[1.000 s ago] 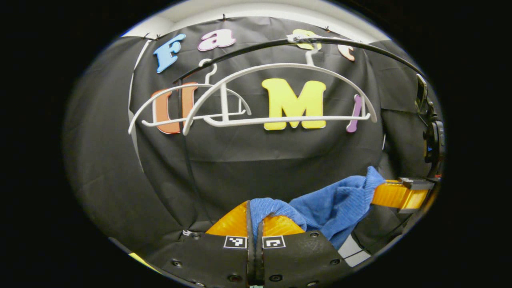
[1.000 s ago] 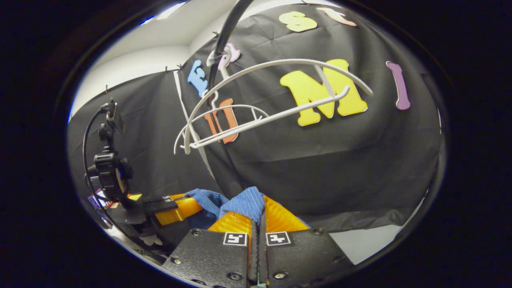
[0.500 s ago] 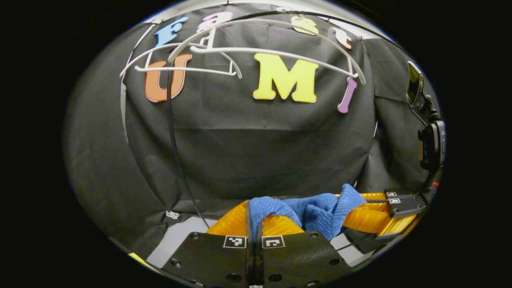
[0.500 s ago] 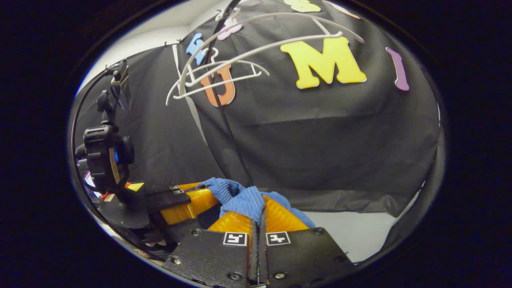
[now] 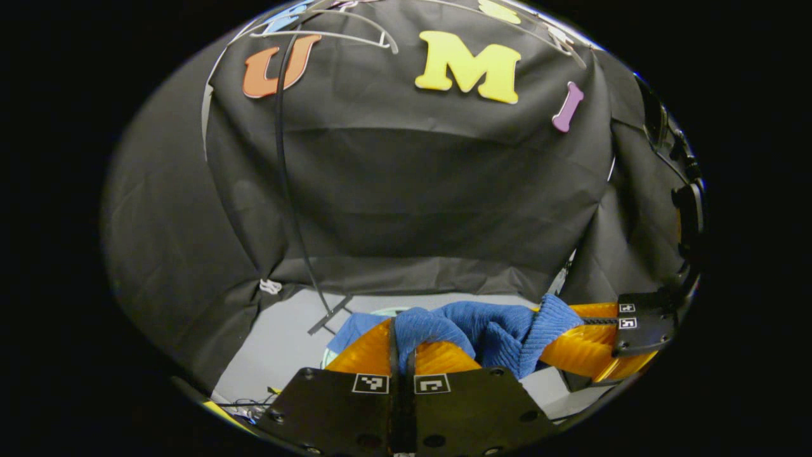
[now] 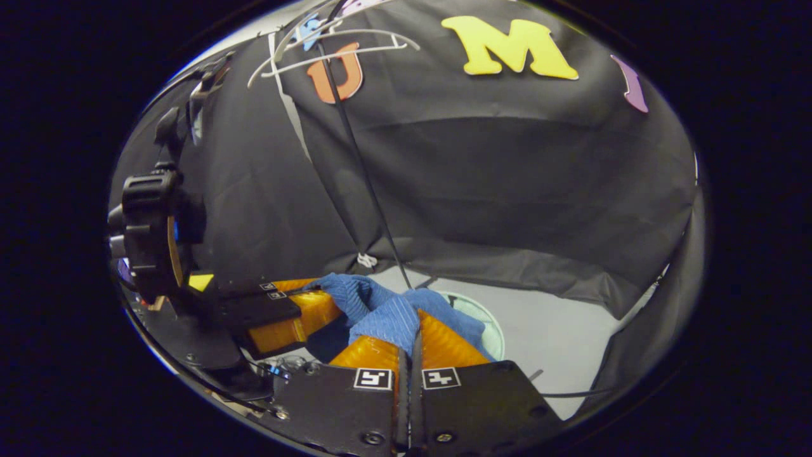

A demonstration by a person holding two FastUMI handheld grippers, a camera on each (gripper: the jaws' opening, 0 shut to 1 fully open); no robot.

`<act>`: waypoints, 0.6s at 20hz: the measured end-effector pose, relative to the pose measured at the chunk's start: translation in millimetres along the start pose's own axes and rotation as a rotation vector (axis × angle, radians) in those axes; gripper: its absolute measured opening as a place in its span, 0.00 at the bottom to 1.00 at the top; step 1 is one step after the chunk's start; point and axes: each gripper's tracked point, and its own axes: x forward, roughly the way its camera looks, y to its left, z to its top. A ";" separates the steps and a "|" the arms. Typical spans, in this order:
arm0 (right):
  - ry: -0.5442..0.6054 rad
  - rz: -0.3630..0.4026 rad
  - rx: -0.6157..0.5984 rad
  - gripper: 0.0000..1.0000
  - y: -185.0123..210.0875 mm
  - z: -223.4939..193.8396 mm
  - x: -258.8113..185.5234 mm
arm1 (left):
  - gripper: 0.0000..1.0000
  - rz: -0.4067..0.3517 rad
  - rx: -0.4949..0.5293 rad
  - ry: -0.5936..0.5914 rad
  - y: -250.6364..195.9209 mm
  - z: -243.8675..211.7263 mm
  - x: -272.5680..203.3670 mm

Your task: Grasp the clothes on the hanger with both hands and then place them into the laundry hamper below.

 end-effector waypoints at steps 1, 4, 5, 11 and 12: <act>0.032 -0.008 -0.001 0.05 2.7 -11.2 7.4 | 0.01 0.006 -0.001 0.026 0.6 -12.3 4.9; 0.096 -0.019 0.017 0.05 -3.5 -40.2 25.3 | 0.00 0.015 -0.005 0.087 -2.2 -34.9 5.0; 0.104 -0.029 0.017 0.05 -4.6 -43.7 27.0 | 0.00 0.019 -0.004 0.094 -2.8 -36.6 5.3; 0.122 -0.083 0.011 0.08 -13.5 -50.0 26.7 | 0.03 0.045 0.044 0.125 7.6 -41.1 6.5; 0.116 -0.088 0.012 0.08 -15.1 -49.3 26.6 | 0.00 0.055 0.063 0.128 11.0 -41.2 5.4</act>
